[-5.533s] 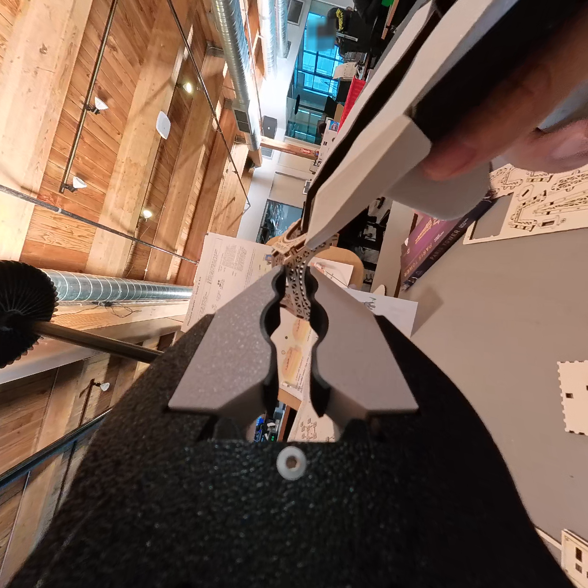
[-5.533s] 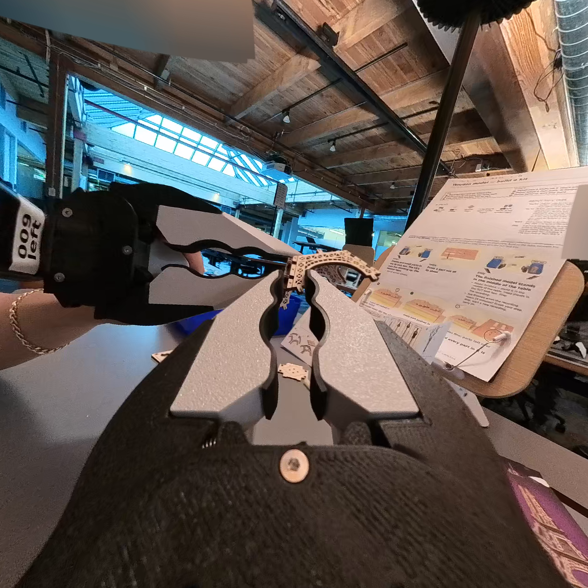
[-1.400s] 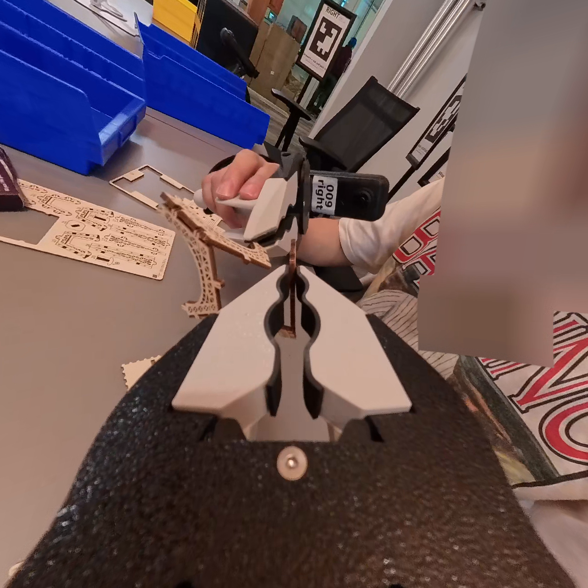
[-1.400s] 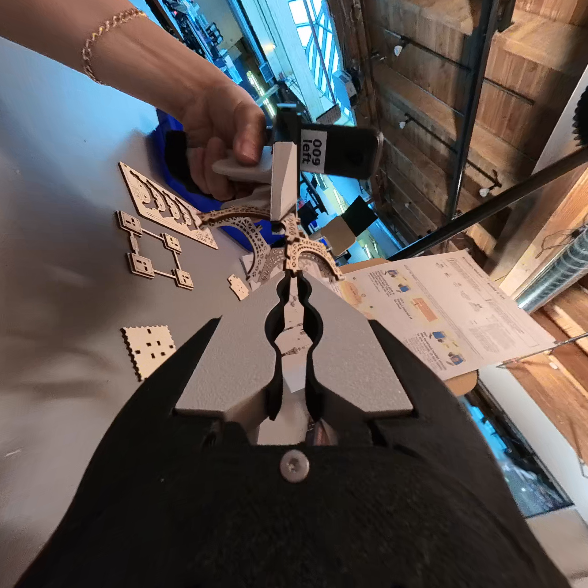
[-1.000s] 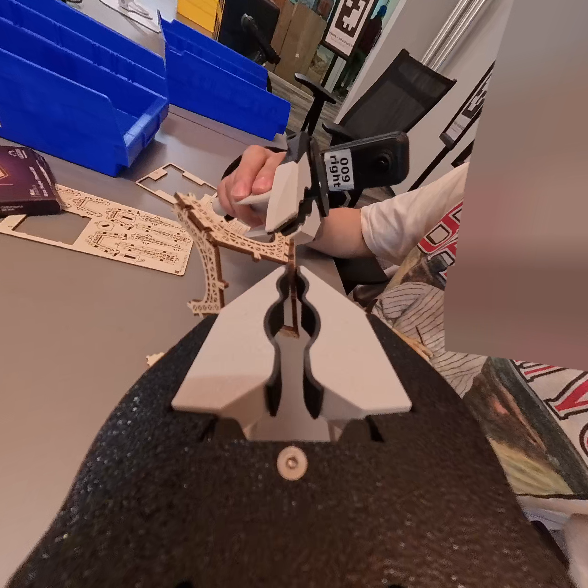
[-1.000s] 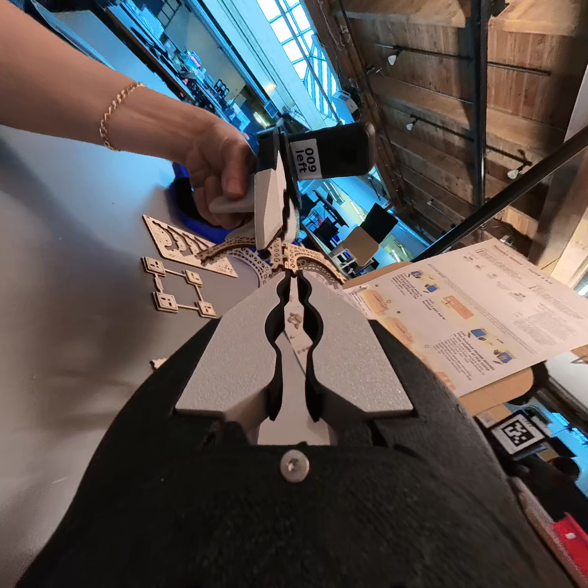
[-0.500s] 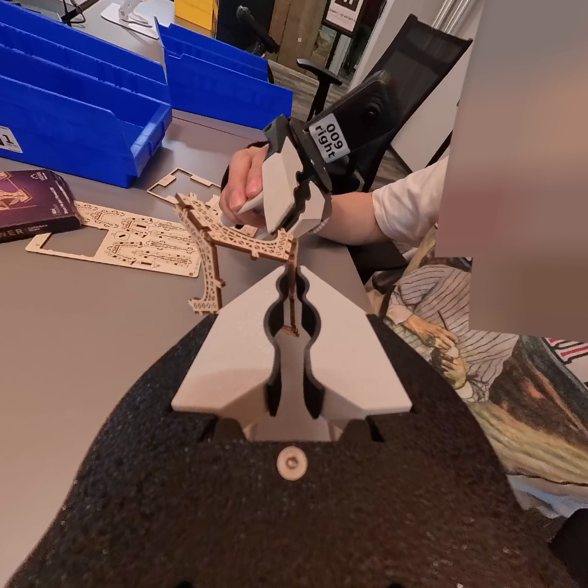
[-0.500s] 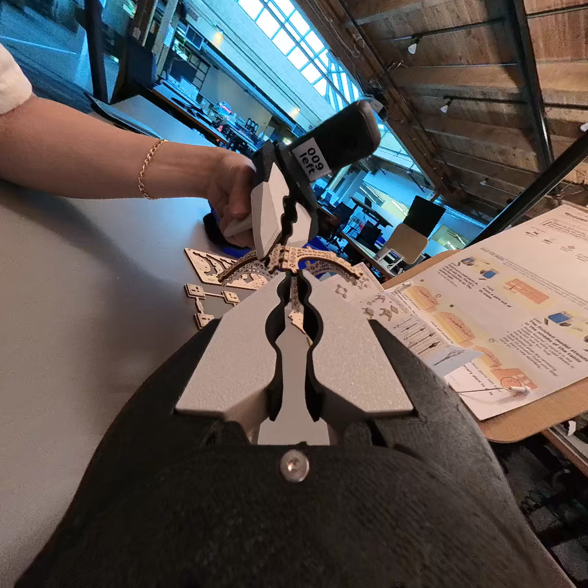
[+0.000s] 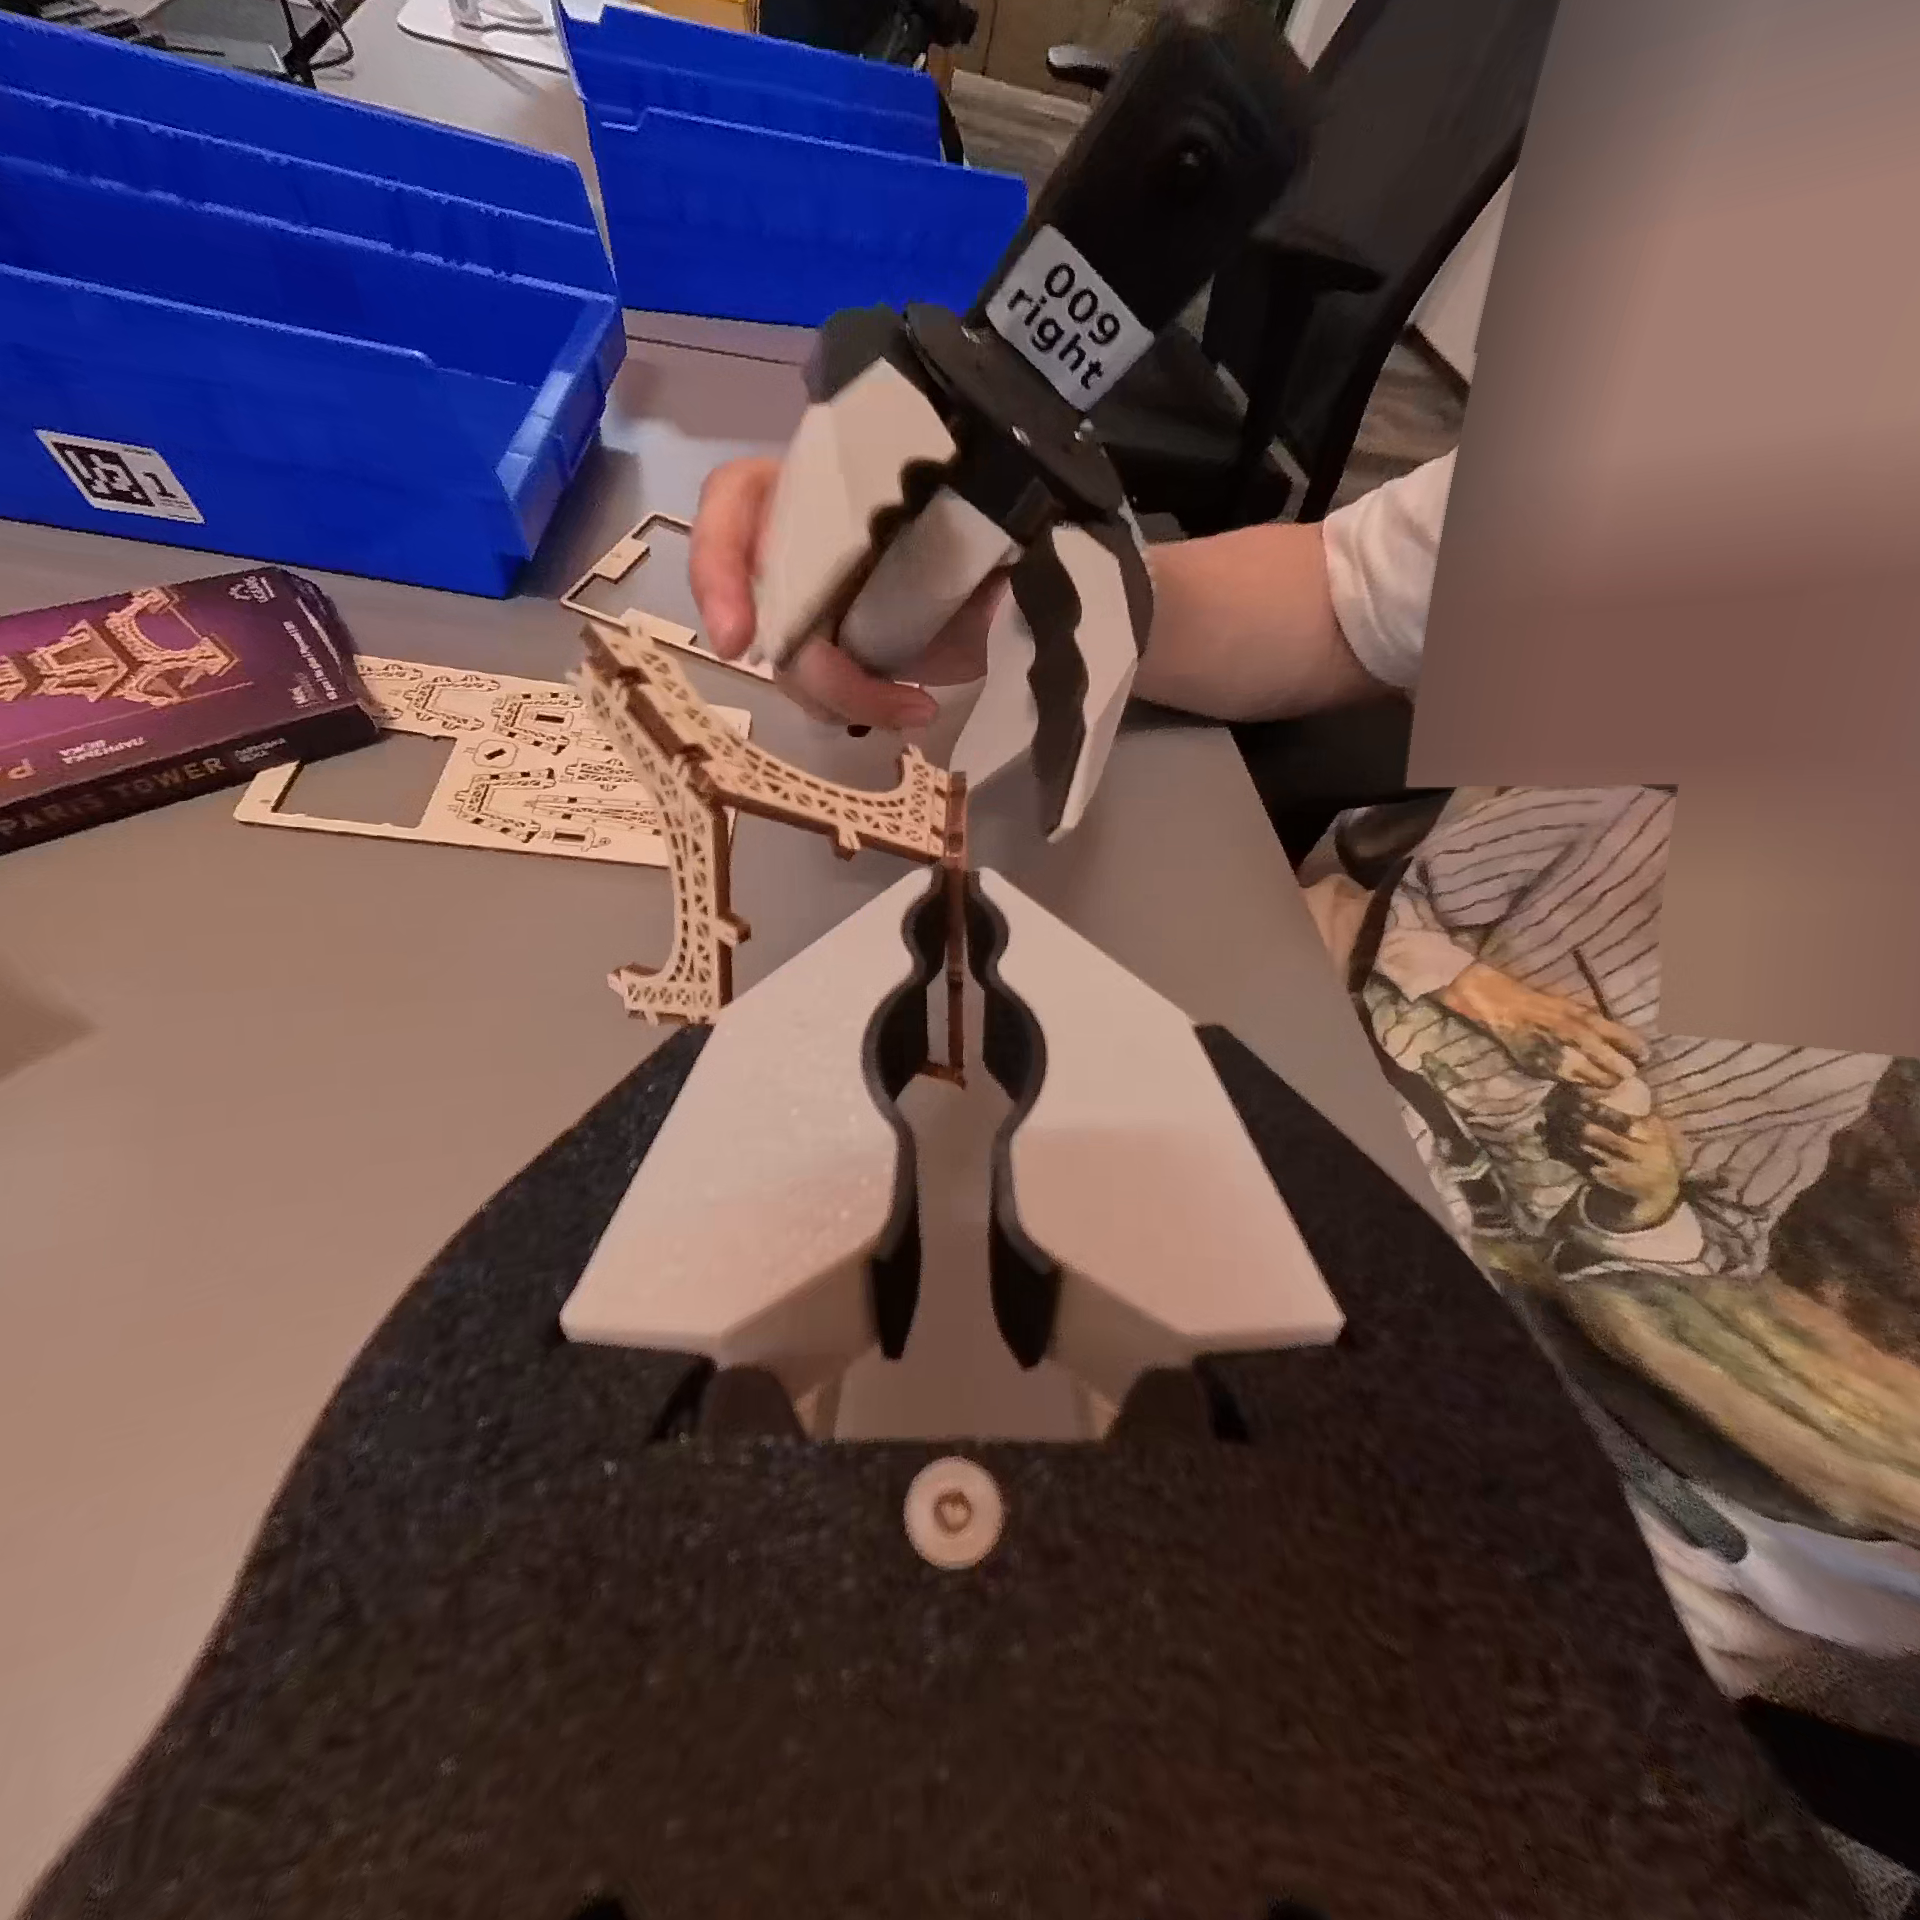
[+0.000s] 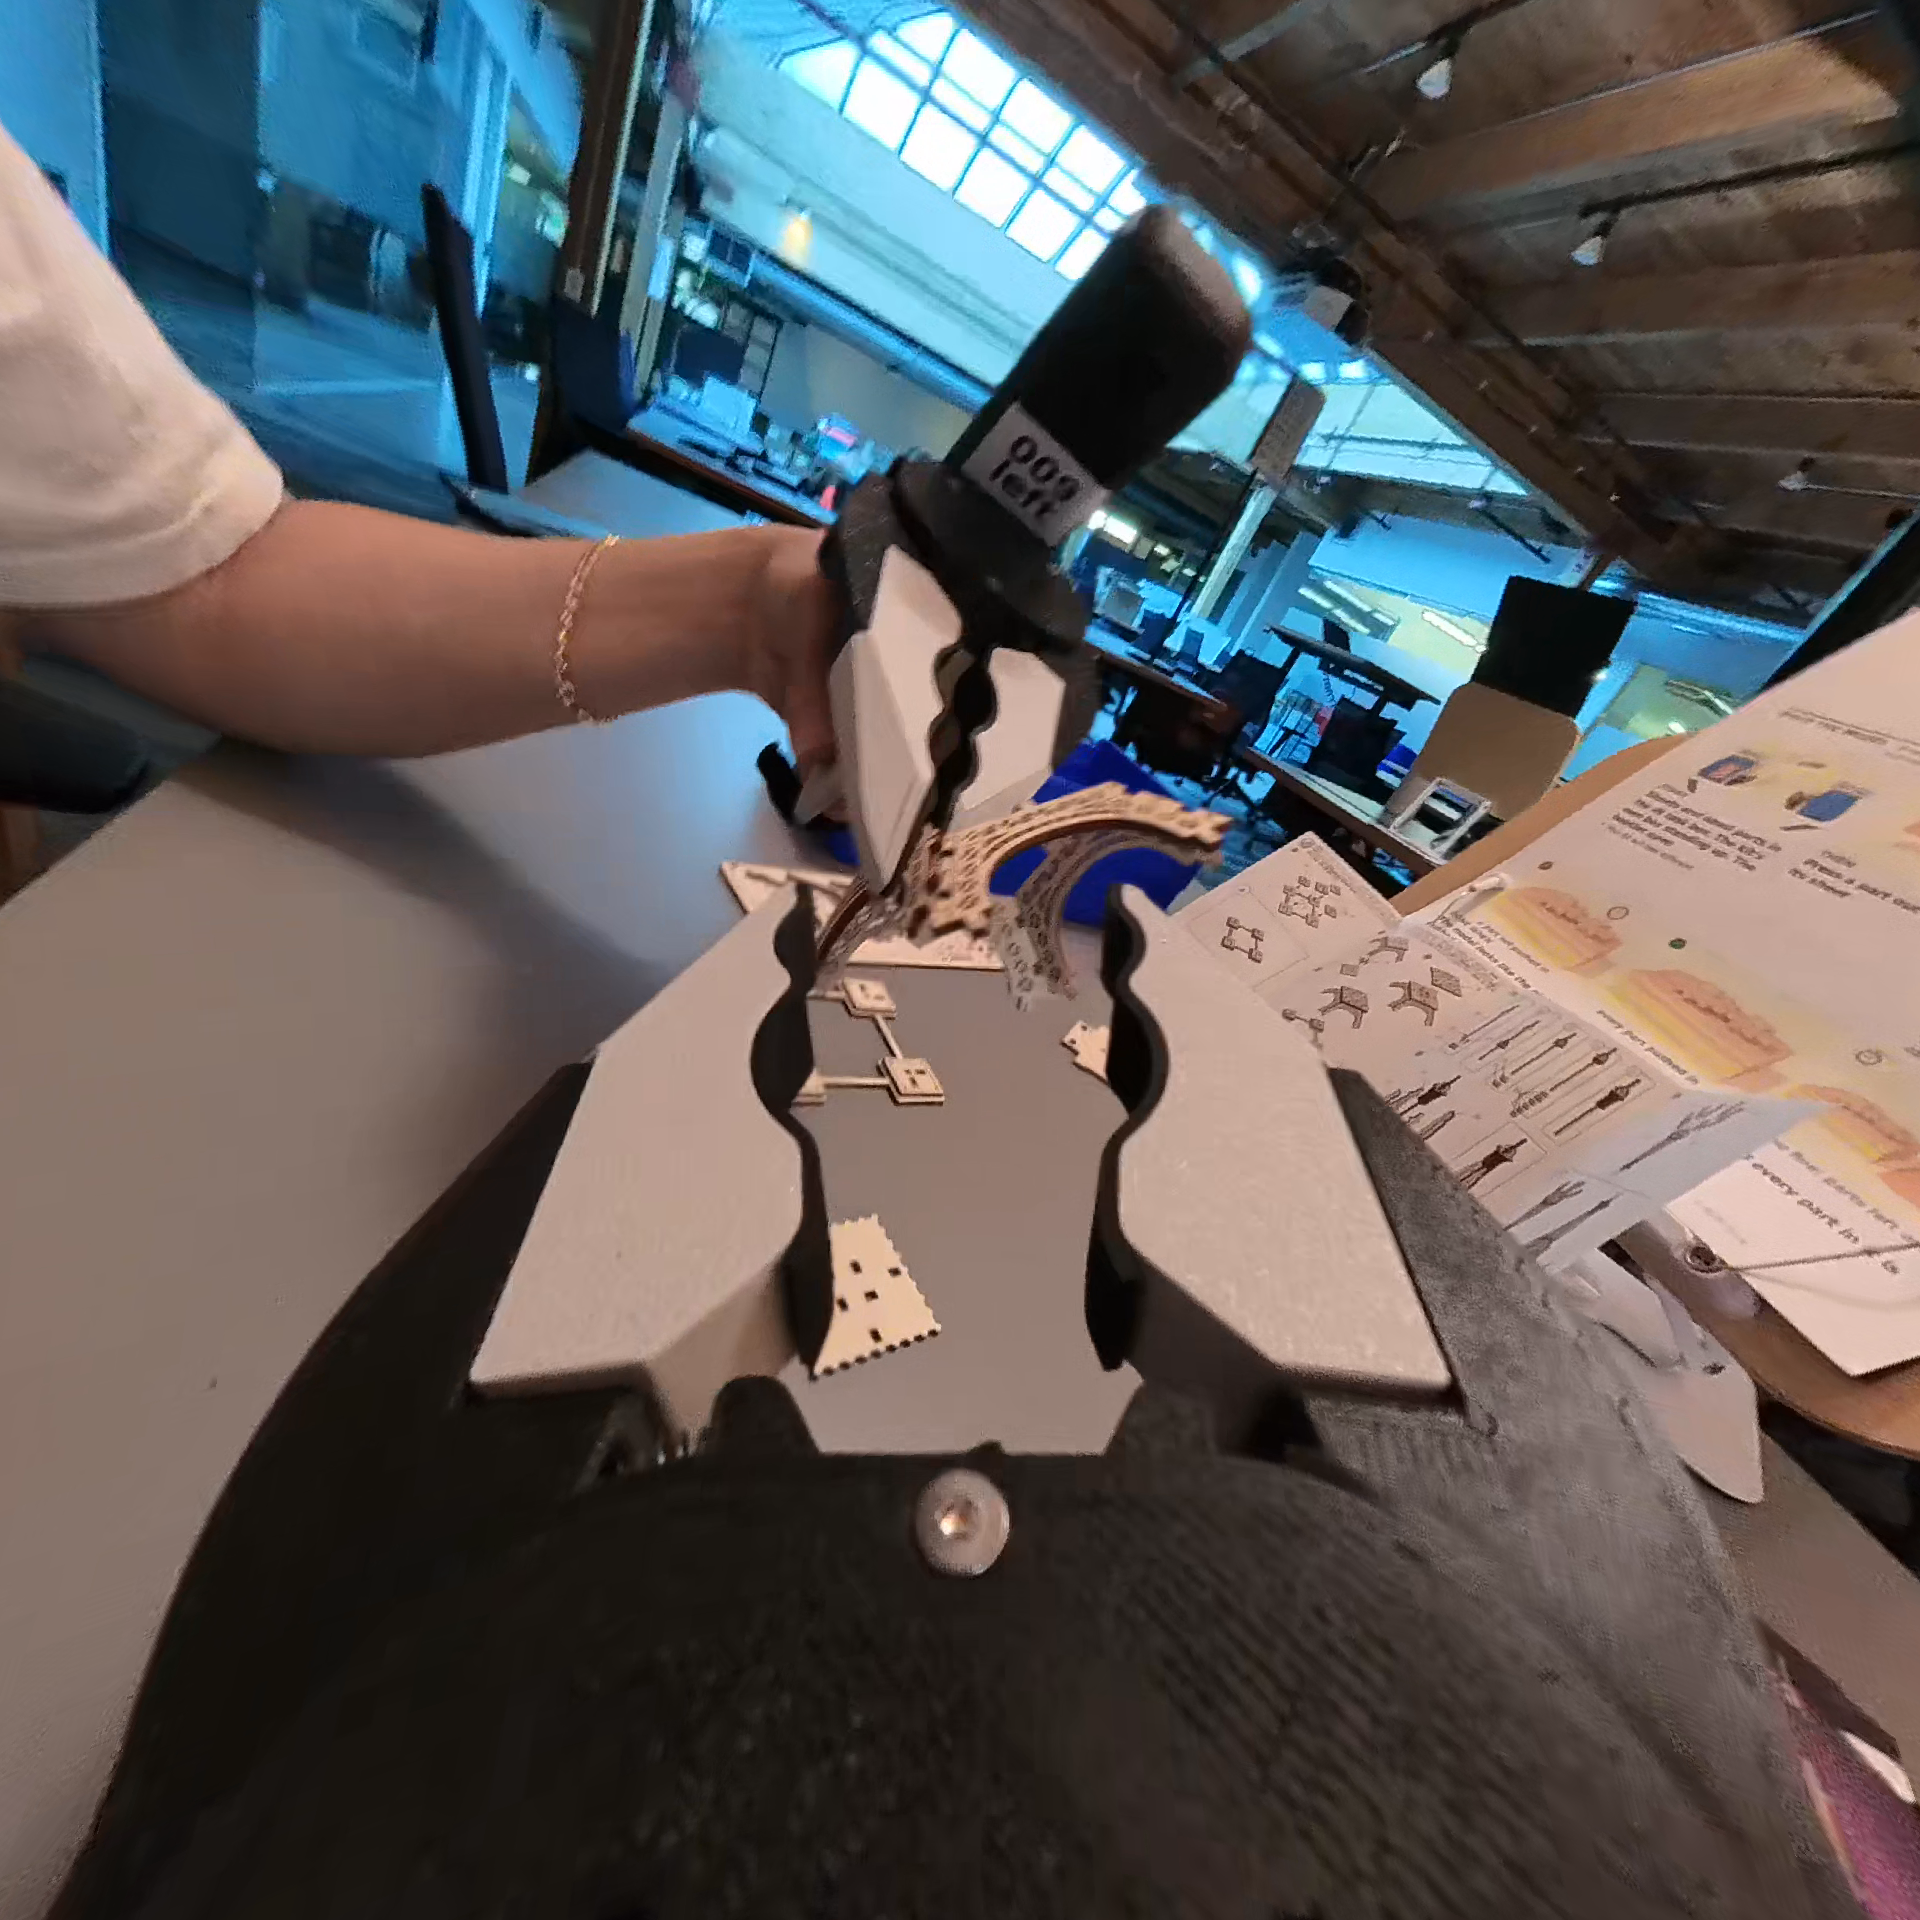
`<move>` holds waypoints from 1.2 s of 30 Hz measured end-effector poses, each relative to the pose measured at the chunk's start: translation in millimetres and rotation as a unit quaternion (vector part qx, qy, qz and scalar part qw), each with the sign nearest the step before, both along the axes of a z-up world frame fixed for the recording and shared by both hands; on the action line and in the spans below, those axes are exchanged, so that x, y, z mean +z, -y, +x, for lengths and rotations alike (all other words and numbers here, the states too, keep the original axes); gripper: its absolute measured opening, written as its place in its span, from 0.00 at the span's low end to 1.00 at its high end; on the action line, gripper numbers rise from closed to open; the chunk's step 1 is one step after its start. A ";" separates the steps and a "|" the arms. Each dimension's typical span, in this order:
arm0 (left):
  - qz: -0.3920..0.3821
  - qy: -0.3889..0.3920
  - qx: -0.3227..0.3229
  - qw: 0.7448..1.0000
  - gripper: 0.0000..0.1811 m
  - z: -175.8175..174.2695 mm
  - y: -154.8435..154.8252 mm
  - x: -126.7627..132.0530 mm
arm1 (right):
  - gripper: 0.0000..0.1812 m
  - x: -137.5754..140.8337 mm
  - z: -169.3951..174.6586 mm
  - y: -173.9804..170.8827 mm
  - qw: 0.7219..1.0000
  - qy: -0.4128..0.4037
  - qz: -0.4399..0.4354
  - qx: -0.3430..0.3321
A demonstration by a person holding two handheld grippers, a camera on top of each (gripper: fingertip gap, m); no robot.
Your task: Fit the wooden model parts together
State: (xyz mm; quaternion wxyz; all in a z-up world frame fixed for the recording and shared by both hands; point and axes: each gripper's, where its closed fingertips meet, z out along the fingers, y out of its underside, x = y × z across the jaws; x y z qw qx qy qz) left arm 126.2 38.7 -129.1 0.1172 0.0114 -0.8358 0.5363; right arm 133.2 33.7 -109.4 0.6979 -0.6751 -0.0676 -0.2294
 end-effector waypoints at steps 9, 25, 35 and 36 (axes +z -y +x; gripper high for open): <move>0.000 0.140 0.045 0.989 0.00 10.3 10.0 7.1 | 0.18 -3.0 12.9 -7.1 0.985 -0.169 0.042 0.017; -0.082 0.077 0.074 0.991 0.00 14.6 13.2 32.1 | 0.00 27.6 10.5 8.6 0.952 -0.243 0.164 0.087; 0.012 0.193 0.108 0.975 0.14 29.4 -3.6 21.6 | 0.00 24.9 16.0 14.6 0.937 -0.288 0.165 0.106; 0.021 0.246 0.108 0.963 0.15 29.8 -6.7 25.8 | 0.00 24.9 16.2 15.0 0.928 -0.310 0.171 0.120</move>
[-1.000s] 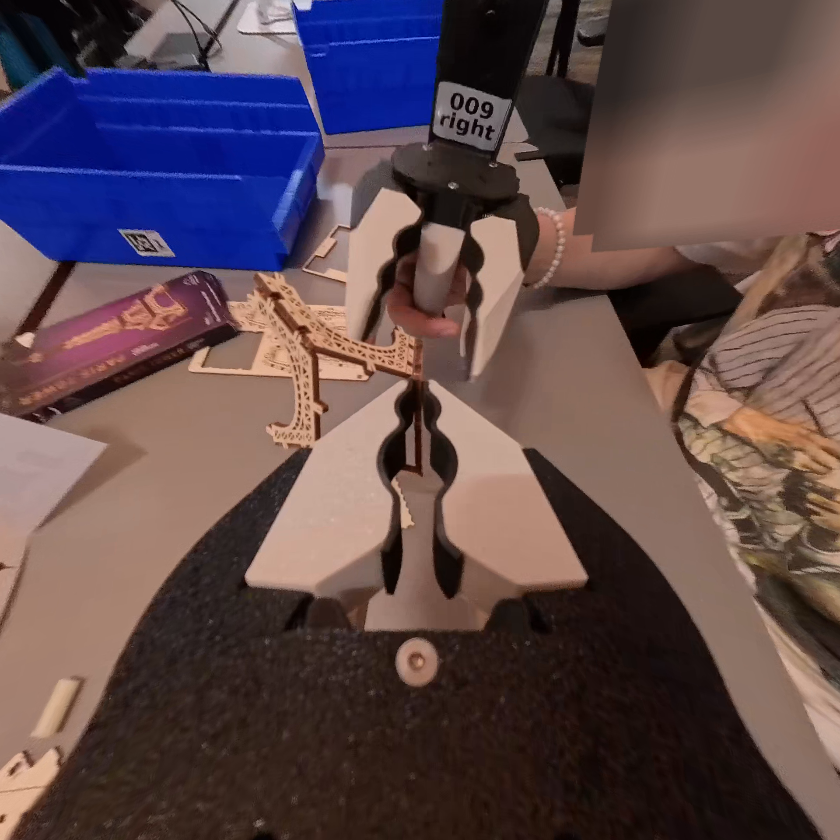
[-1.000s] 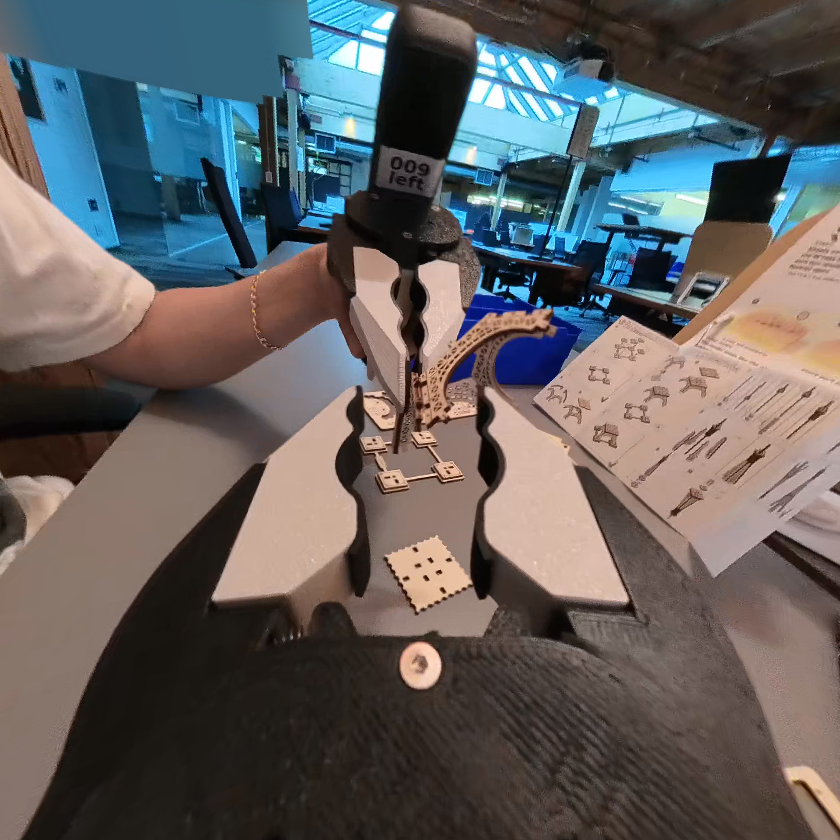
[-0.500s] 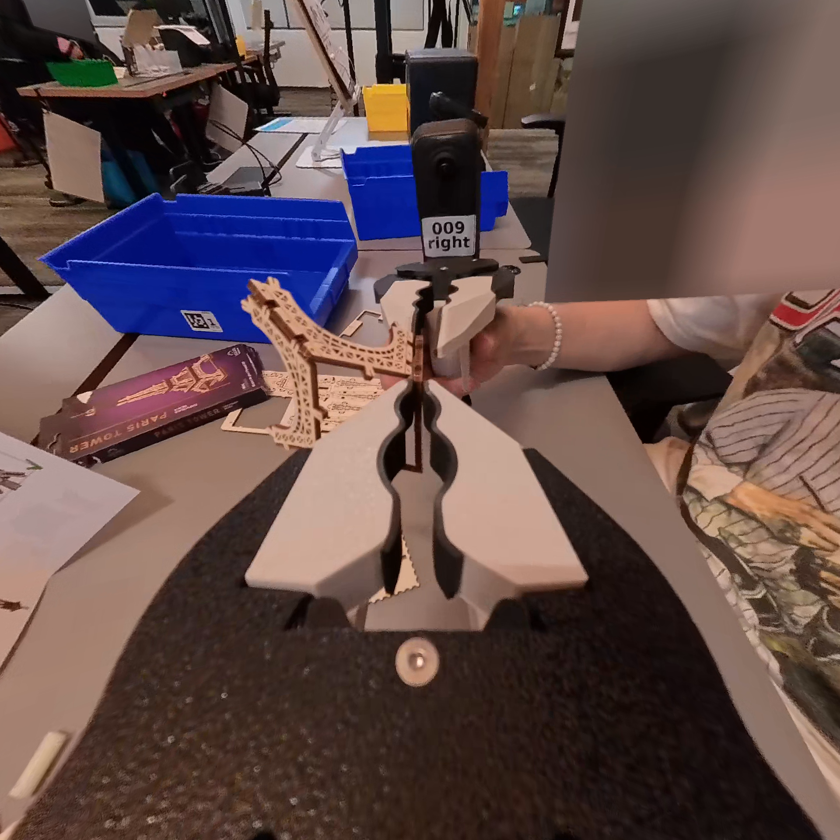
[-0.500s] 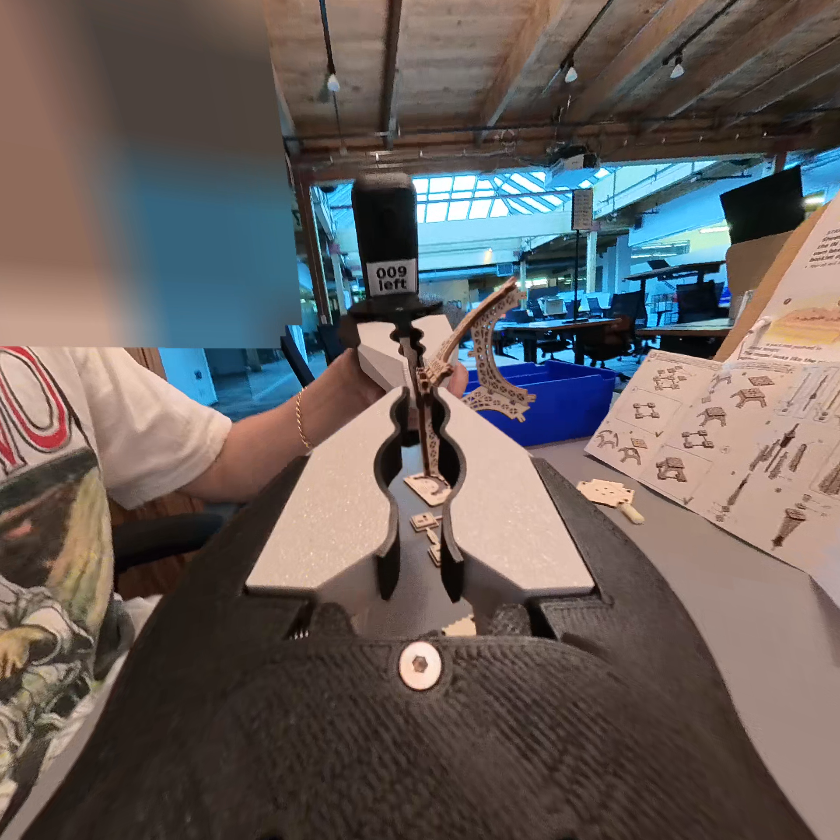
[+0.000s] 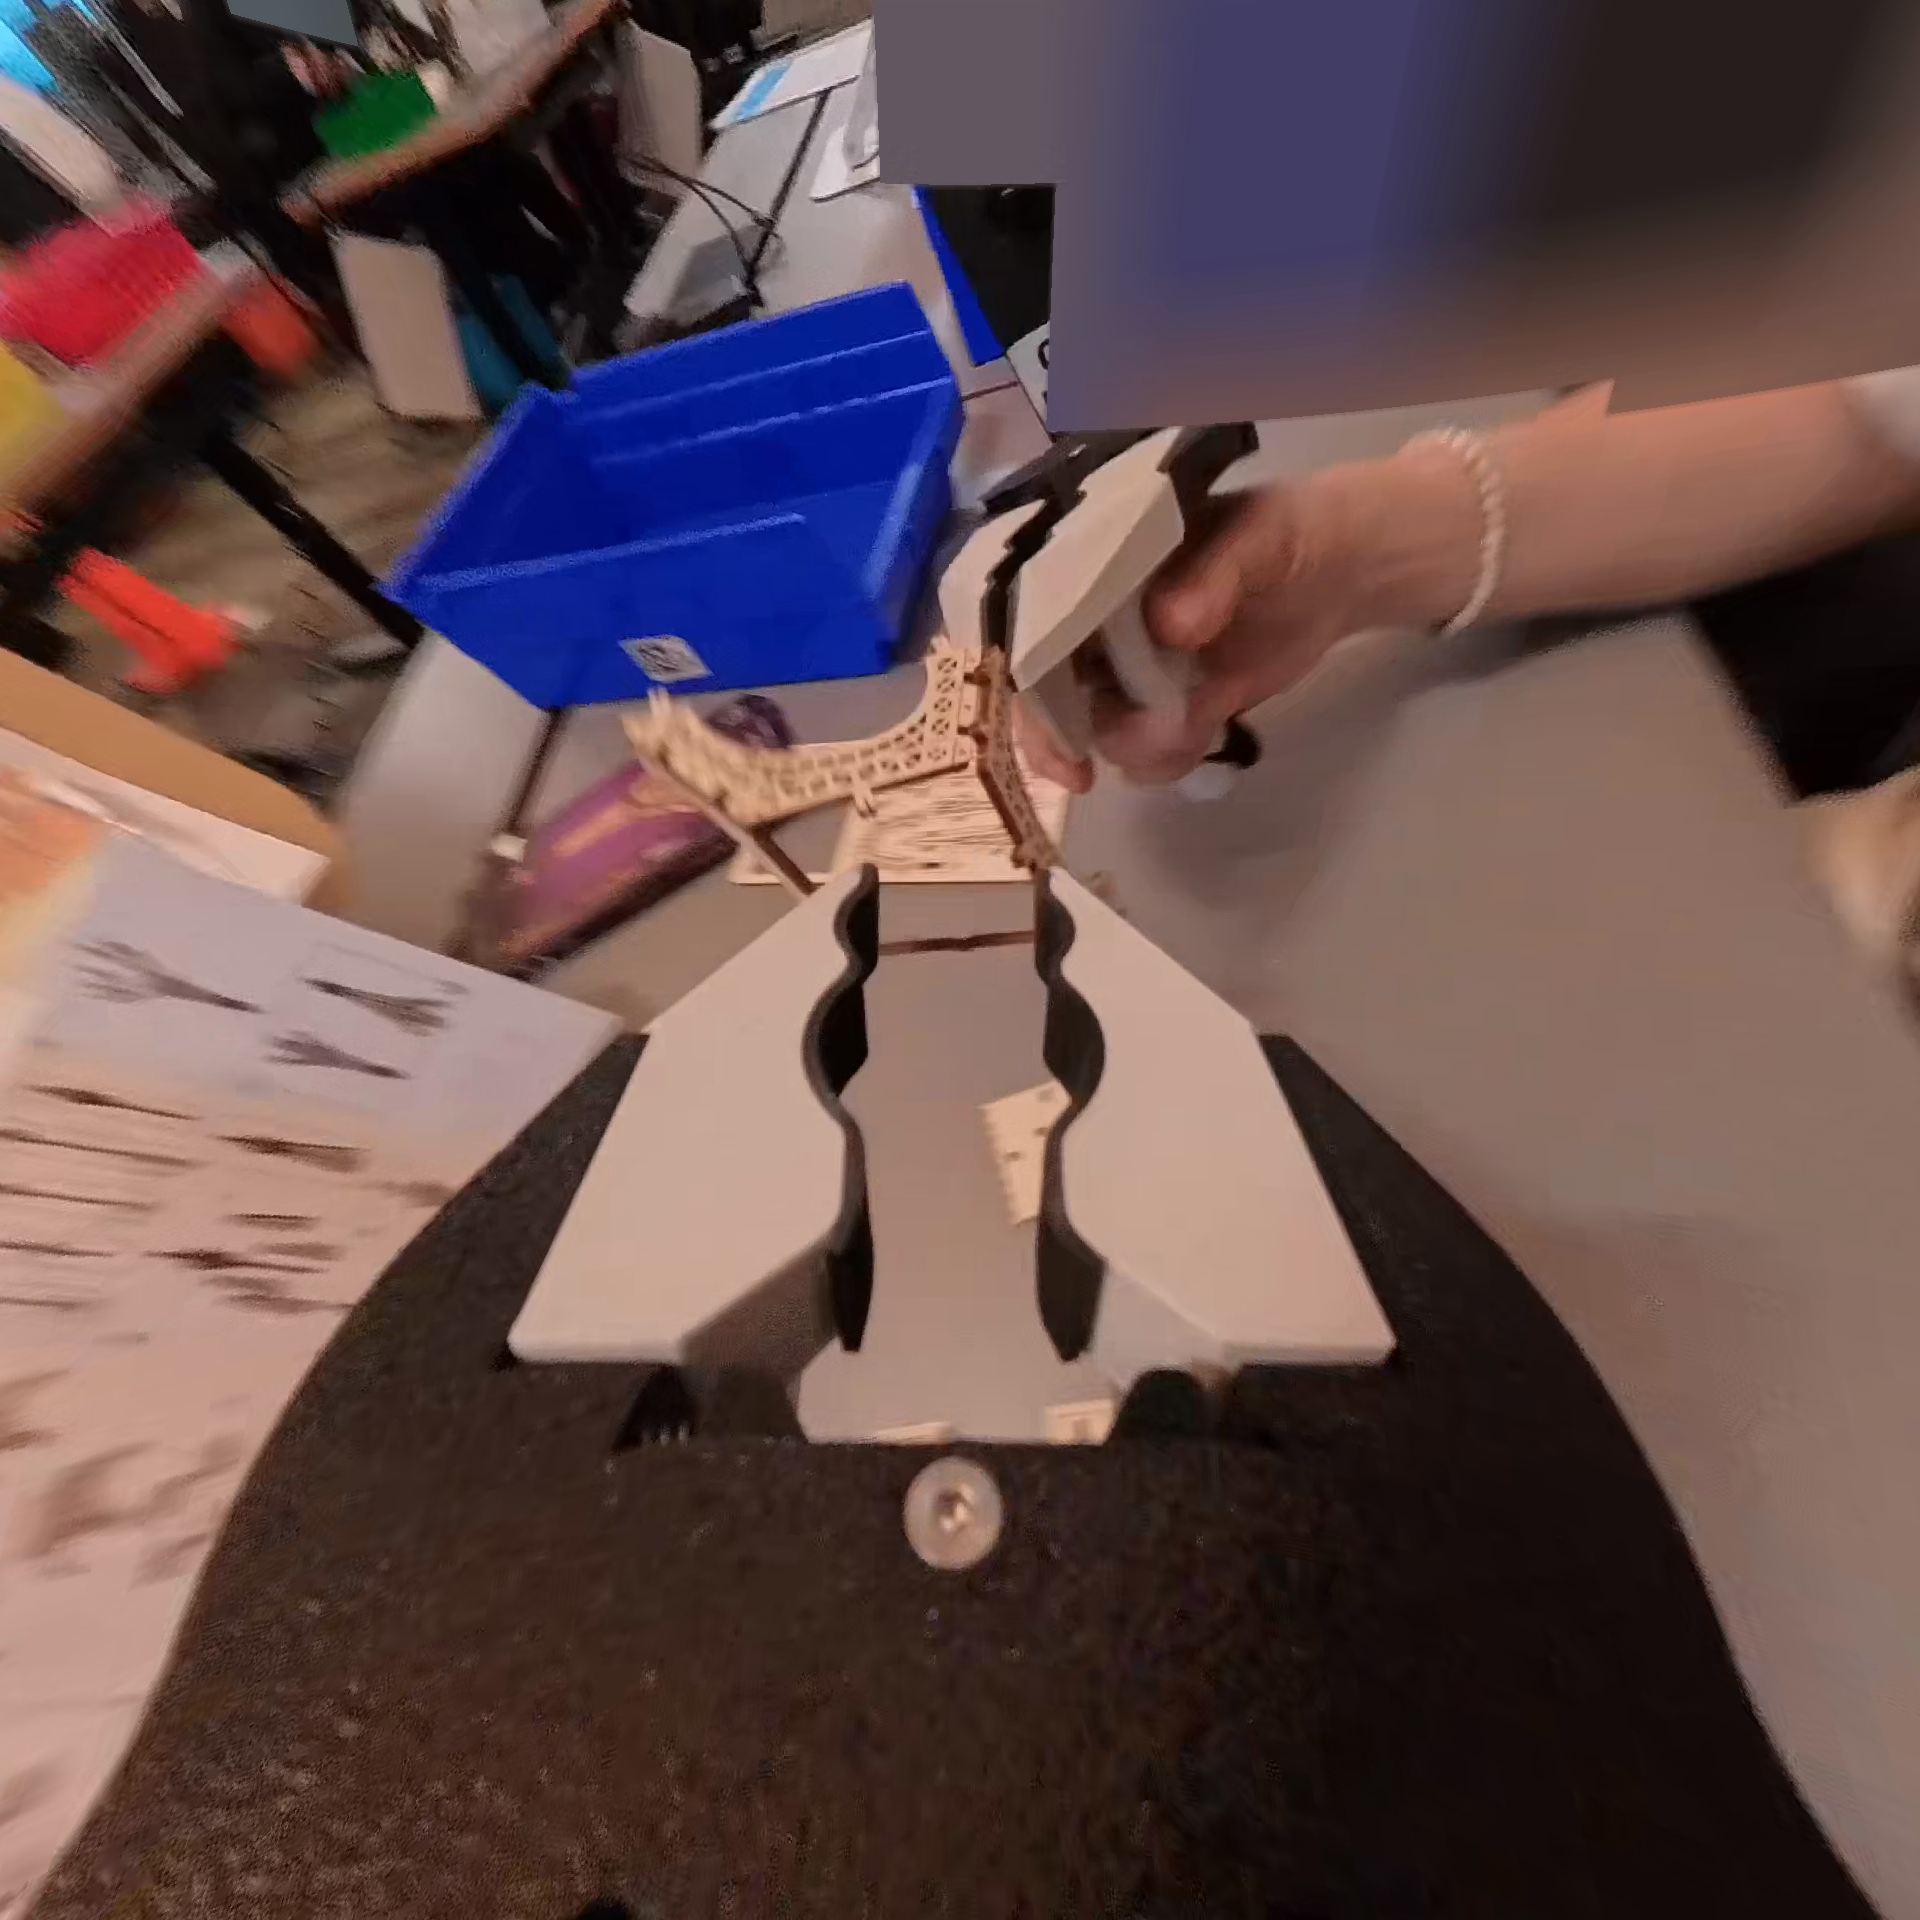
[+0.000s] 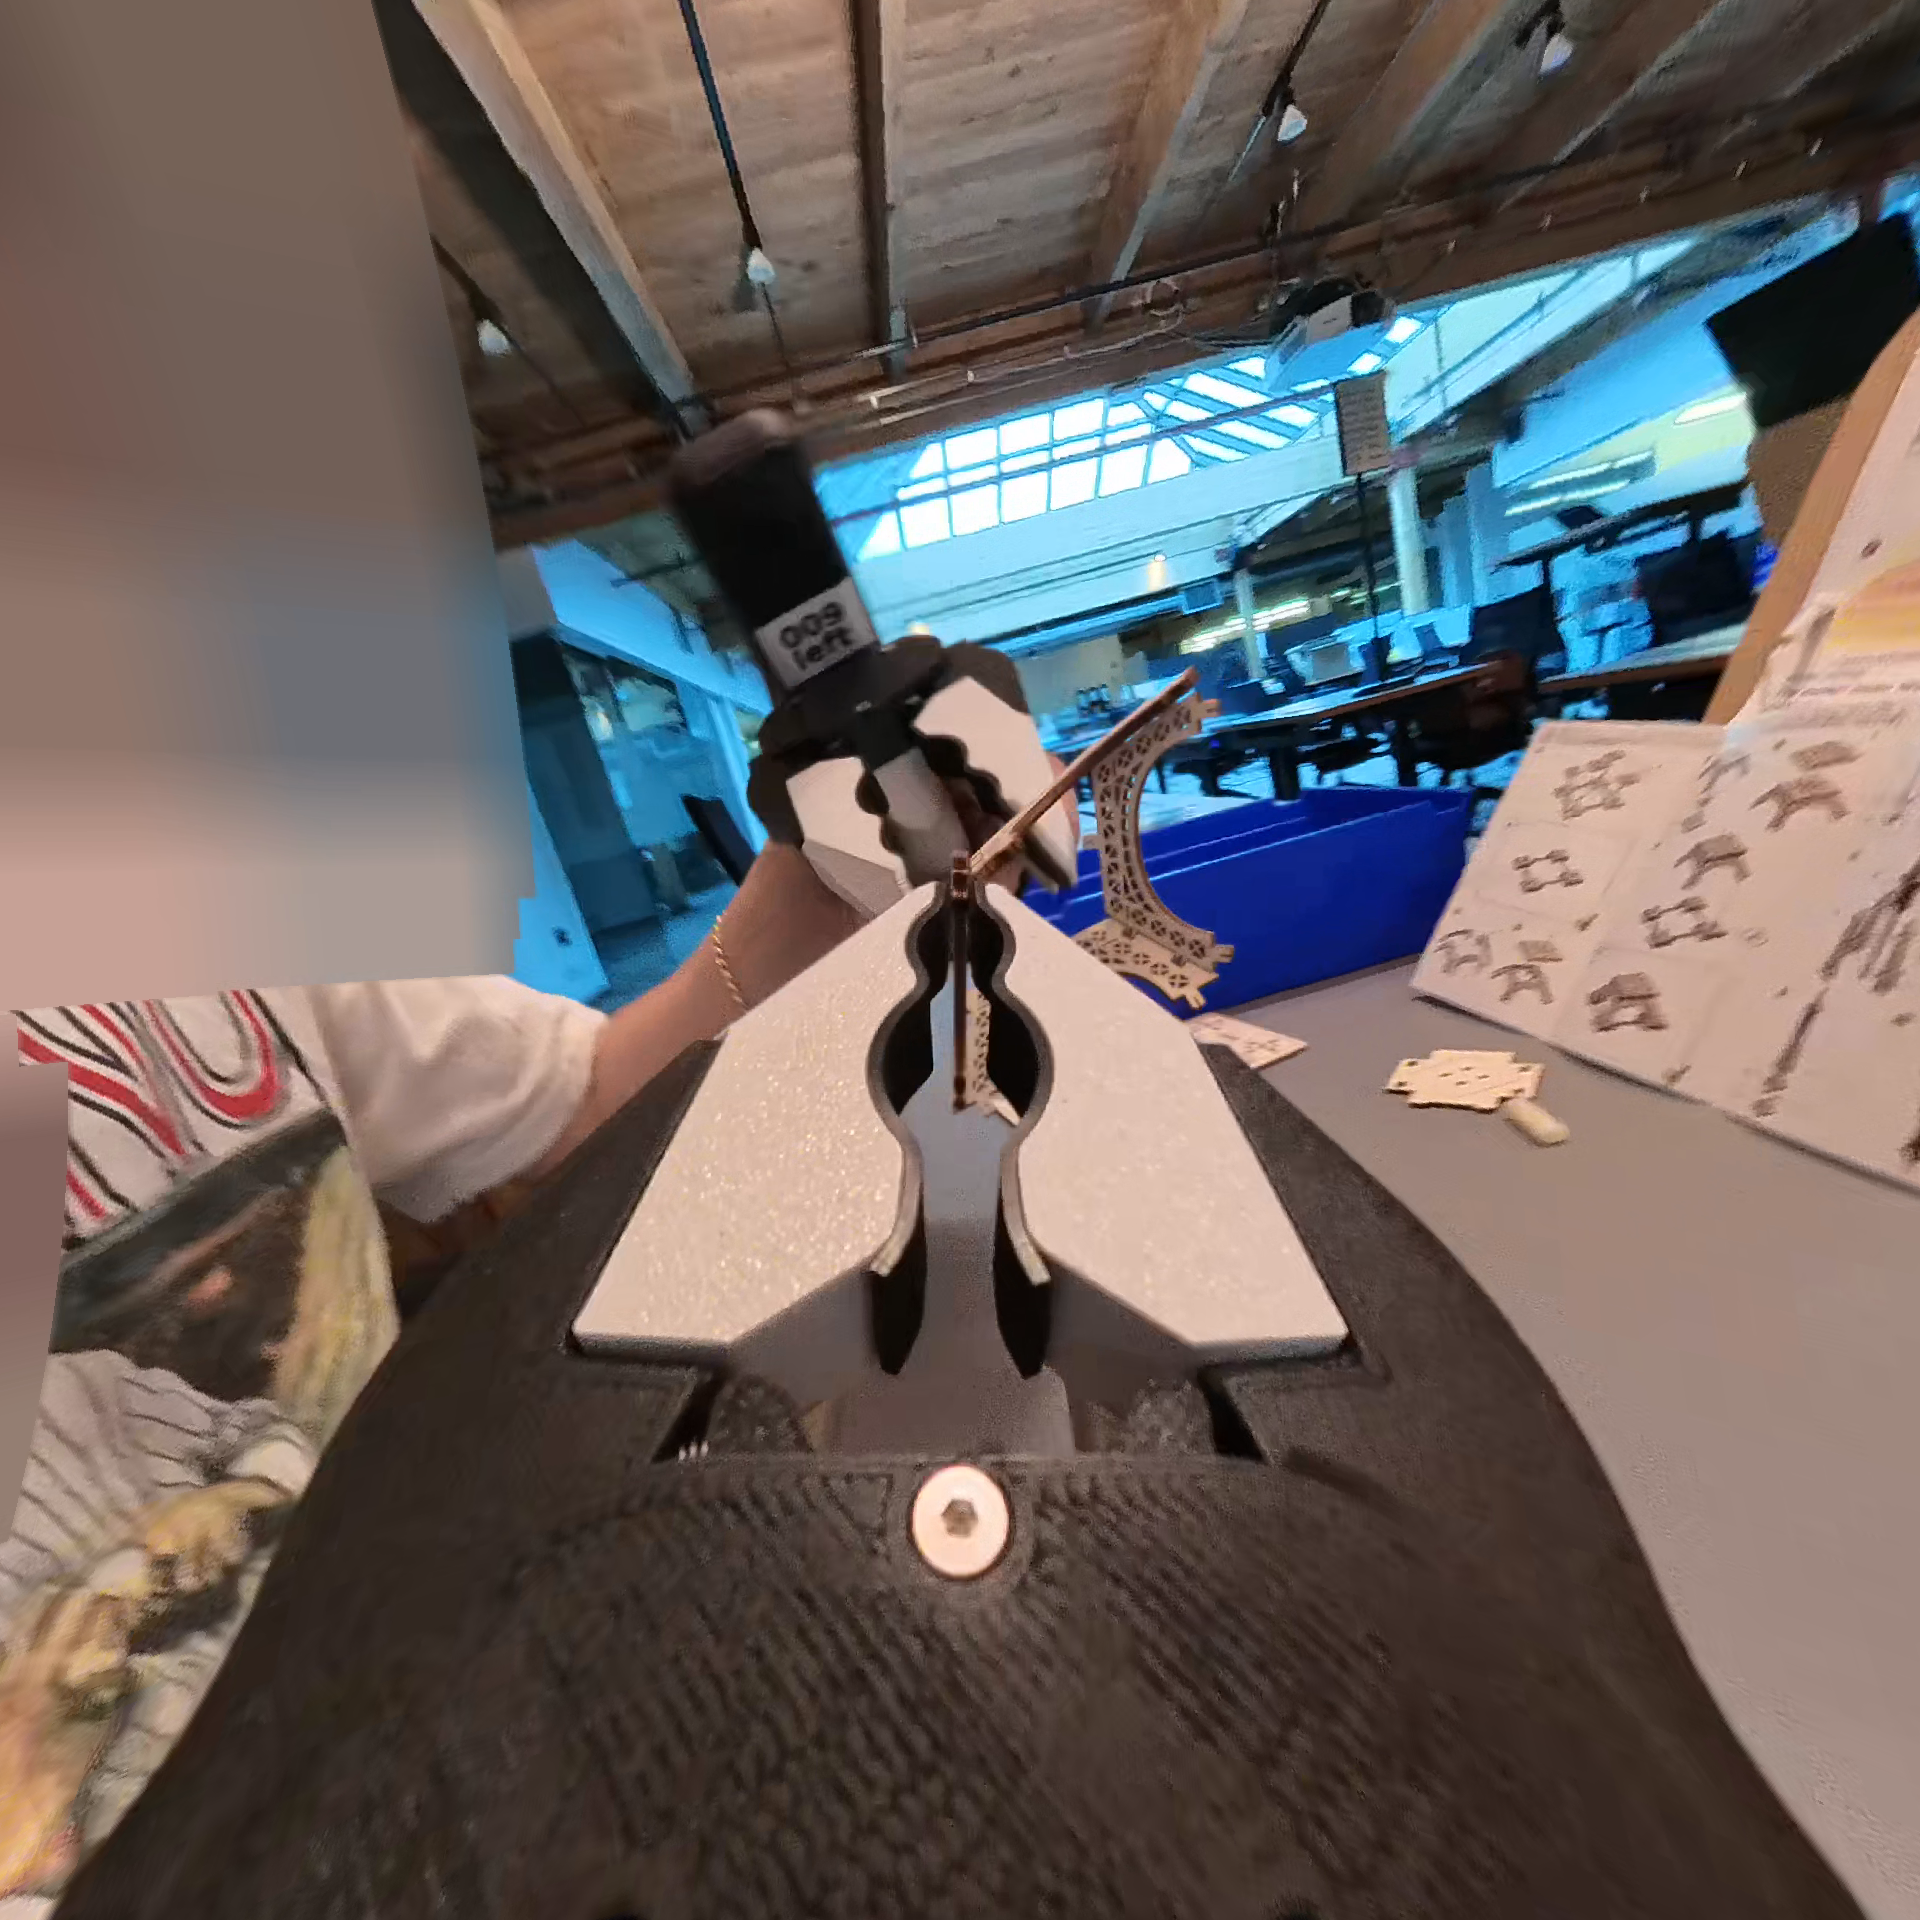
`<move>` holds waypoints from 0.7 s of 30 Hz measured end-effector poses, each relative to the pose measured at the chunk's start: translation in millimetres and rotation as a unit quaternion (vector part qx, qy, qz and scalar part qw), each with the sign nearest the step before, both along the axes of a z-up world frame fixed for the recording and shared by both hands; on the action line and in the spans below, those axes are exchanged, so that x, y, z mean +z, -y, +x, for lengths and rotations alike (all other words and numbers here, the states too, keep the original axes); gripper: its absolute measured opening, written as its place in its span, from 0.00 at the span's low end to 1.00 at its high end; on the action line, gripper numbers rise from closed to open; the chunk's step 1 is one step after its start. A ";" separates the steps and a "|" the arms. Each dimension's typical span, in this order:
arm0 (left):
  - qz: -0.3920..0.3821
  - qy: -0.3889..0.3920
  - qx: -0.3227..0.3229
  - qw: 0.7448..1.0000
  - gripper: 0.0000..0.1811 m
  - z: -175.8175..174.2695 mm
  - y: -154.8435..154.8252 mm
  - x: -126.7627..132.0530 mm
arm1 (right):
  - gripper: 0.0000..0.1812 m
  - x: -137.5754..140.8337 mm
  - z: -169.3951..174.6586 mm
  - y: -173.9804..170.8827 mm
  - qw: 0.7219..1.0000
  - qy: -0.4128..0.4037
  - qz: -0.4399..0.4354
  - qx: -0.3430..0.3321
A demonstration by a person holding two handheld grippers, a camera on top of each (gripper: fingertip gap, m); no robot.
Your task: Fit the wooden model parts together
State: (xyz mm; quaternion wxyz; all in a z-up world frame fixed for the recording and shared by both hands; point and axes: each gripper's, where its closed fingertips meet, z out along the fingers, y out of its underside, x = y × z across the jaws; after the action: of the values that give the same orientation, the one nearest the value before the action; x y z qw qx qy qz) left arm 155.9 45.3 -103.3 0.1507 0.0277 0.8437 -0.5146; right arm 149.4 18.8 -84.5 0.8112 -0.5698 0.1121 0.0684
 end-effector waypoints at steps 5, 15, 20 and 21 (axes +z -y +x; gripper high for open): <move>0.087 0.270 0.032 0.958 0.16 2.4 -8.6 18.7 | 0.00 -2.3 2.5 -0.8 0.997 -0.069 0.025 0.039; 0.187 0.553 0.043 0.811 0.08 2.0 8.9 24.1 | 0.00 0.5 -8.8 -6.5 0.985 -0.119 0.062 0.111; 0.185 0.563 0.040 0.805 0.01 0.2 10.6 25.0 | 0.00 3.7 -12.2 -5.3 0.986 -0.105 0.064 0.115; 0.181 0.565 0.041 0.804 0.00 0.1 11.3 25.8 | 0.00 3.8 -11.8 -5.2 0.987 -0.102 0.064 0.111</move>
State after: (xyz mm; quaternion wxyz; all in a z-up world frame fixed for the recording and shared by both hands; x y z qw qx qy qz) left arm 156.0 34.0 -77.4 0.6136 0.3060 0.6874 -0.2395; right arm 137.6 24.0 -80.7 0.8176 -0.5160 0.1257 0.2224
